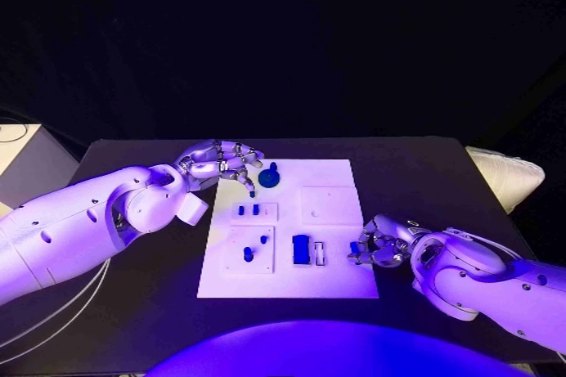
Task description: Assemble the parts on the task board
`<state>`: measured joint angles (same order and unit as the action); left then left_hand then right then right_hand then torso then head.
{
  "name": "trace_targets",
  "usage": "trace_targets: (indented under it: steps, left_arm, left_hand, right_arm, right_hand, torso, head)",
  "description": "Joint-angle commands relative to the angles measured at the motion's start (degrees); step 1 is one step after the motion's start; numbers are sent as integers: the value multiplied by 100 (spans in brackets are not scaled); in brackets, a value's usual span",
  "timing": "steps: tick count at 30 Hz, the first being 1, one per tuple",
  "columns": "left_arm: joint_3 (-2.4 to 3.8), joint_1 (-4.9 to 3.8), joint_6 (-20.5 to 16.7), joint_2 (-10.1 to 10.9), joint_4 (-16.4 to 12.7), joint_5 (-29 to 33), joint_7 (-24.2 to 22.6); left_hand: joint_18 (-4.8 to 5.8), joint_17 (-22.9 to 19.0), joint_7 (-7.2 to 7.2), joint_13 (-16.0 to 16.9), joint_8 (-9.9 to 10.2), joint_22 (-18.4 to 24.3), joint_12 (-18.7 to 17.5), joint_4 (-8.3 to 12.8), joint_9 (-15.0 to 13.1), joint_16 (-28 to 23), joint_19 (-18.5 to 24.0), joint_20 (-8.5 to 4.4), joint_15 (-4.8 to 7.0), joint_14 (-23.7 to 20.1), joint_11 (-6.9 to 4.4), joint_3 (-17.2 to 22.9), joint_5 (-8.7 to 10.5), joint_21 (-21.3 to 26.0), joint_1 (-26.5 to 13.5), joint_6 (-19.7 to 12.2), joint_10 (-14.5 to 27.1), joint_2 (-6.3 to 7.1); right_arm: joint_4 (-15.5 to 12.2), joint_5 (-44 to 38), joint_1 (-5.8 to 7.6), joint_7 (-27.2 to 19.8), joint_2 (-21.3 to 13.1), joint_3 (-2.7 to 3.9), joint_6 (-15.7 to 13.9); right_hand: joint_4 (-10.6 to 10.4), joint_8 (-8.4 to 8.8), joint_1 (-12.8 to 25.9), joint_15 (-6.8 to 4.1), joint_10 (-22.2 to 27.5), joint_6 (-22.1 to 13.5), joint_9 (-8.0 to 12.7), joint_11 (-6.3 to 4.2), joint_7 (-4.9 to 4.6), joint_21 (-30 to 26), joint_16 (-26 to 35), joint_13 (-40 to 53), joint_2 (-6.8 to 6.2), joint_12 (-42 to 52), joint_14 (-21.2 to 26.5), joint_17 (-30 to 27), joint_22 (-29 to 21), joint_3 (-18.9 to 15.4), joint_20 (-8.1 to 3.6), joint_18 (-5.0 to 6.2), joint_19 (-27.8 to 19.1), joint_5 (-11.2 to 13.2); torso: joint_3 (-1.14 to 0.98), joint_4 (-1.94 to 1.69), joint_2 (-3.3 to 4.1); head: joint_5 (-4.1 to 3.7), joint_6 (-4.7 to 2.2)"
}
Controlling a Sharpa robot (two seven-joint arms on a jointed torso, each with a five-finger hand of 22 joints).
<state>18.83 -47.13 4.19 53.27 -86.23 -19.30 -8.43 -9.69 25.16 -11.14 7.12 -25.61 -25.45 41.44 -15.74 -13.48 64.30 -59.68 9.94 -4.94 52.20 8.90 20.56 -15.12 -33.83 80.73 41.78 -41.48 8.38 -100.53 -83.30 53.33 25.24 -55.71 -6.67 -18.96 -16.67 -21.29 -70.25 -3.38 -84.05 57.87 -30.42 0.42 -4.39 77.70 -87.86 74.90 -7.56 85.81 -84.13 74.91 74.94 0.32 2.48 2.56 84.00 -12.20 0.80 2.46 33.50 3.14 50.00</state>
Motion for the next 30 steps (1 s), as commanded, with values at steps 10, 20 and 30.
trace_targets:
  steps: [10,20,30]
  left_arm:
    - [4,5,90,-8,-12,28,-48]
    - [4,6,91,-4,-16,28,-46]
    - [4,6,94,3,-23,44,-39]
  left_hand:
    - [-76,2,-142,-6,-21,7,38,-45,7,-18,-50,-4,3,-47,9,-7,-20,31,1,-46,42,-66]
    - [-76,2,-143,-7,-22,9,41,-54,10,-17,-52,-4,3,-46,10,-7,-22,34,-4,-52,42,-76]
    - [-76,2,-143,-7,-22,9,41,-54,10,-17,-52,-4,3,-46,10,-7,-22,34,-4,-52,42,-76]
  right_arm:
    - [230,-328,-101,244,201,-21,412]
    - [227,-583,-129,371,235,-26,553]
    - [52,-165,-129,388,195,-26,20]
  right_hand:
    - [144,135,-1104,-59,-343,34,98,-53,12,-31,15,1234,9,-41,-495,1129,836,536,-49,-3,294,269]
    - [509,227,-1520,-42,-334,257,222,-28,-34,4,4,1237,-460,-44,-500,1159,889,2234,-45,-14,310,-657]
    - [708,66,-753,-74,-370,154,23,-72,23,62,-32,1264,-531,4,-517,1221,943,2929,-65,-26,337,-1060]
  torso:
    - [-1,-3,-1]
    - [7,4,-8]
    - [11,2,-6]
  head:
    - [11,0]
    - [-10,0]
    - [25,0]
